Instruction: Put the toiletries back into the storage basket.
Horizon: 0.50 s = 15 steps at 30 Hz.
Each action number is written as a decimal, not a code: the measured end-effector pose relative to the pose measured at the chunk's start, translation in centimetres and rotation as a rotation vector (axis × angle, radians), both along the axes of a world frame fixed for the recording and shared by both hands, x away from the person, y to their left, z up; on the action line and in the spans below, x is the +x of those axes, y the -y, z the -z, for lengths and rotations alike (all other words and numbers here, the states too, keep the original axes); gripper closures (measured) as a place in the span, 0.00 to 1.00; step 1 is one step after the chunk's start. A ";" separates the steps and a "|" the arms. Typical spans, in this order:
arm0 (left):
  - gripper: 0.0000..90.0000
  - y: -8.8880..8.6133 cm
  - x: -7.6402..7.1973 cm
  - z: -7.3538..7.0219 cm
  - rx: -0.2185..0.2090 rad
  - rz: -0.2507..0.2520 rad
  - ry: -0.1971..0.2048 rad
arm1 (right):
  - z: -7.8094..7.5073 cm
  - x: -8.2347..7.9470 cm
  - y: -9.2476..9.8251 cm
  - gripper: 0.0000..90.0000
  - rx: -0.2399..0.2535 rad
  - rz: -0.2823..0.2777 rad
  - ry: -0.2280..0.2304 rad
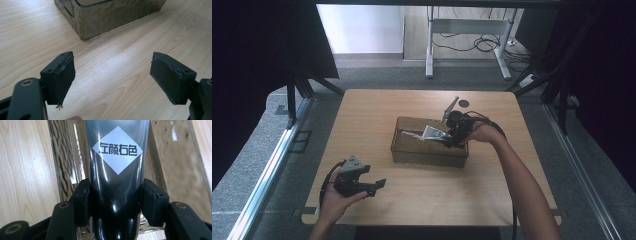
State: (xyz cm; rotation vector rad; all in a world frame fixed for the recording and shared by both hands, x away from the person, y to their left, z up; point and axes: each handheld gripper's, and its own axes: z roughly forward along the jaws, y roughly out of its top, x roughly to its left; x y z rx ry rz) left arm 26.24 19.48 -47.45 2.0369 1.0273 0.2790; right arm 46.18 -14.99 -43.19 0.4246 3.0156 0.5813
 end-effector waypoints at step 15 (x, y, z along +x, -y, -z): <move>0.23 -0.1 0.1 0.1 -0.004 -0.005 -0.004 | 1.7 0.3 -0.5 0.52 -0.028 -0.021 -0.013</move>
